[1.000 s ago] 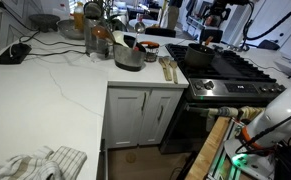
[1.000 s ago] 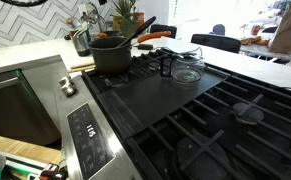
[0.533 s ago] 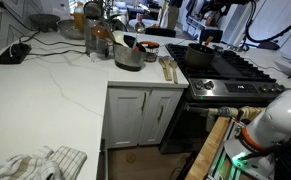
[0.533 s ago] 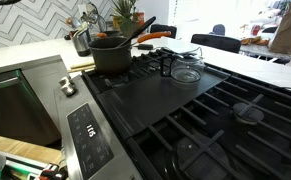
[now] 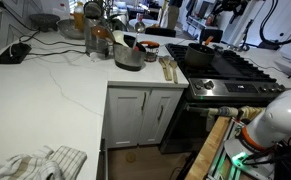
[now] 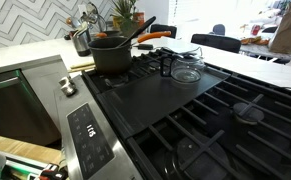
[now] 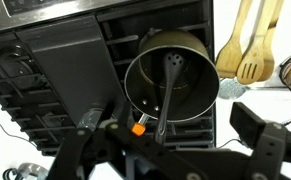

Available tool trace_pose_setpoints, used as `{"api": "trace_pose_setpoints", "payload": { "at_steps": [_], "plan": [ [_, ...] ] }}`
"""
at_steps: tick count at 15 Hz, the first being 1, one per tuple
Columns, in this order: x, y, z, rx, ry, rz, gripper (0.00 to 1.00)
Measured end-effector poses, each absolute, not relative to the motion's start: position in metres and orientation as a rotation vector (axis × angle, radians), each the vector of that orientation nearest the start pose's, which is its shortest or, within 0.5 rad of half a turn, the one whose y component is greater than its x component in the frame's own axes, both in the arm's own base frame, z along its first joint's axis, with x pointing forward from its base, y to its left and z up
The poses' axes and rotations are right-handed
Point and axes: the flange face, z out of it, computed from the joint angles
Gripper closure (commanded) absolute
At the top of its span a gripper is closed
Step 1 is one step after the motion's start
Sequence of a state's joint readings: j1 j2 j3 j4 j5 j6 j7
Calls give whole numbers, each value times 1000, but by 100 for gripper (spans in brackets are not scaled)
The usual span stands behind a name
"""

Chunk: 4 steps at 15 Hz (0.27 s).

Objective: Pick up the black utensil in the black pot and mix the contents of the black pot

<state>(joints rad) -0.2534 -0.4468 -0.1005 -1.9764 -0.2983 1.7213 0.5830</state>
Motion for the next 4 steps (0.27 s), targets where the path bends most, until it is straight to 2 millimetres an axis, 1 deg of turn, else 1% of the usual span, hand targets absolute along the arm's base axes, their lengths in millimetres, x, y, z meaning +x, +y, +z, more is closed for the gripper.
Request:
{"api": "trace_pose_setpoints", "payload": {
  "at_steps": [2, 4],
  "plan": [
    [380, -182, 667, -3012, 1469, -367, 0],
    [379, -182, 664, -3015, 1466, -359, 0]
  ]
}}
